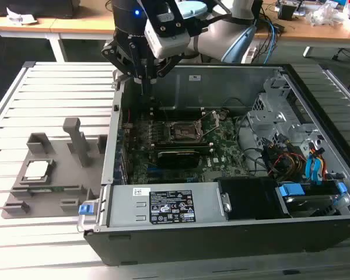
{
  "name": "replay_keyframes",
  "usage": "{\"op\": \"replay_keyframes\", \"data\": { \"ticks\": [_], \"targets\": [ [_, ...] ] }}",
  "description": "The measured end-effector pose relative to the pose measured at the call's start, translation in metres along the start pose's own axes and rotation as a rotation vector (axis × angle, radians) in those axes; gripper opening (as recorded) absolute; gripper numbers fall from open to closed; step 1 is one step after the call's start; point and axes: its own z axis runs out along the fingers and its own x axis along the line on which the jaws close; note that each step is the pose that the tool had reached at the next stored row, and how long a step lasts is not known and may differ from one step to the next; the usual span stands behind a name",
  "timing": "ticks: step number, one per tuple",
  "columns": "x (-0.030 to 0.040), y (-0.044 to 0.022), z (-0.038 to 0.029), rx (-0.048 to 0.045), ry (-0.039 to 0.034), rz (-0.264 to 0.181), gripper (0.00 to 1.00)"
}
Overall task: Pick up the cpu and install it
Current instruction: 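Reach for the cpu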
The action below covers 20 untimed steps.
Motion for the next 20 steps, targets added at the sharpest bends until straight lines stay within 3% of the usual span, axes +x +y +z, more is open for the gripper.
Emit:
{"op": "replay_keyframes", "data": {
  "ticks": [4, 17, 20],
  "targets": [
    [0.0132, -0.0010, -0.0004, 0.0003, 0.0000, 0.000, 0.11],
    [0.0318, -0.0024, -0.0008, 0.0002, 0.0000, 0.000, 0.11],
    [0.0396, -0.0029, -0.0010, 0.0002, 0.0000, 0.000, 0.11]
  ]
}}
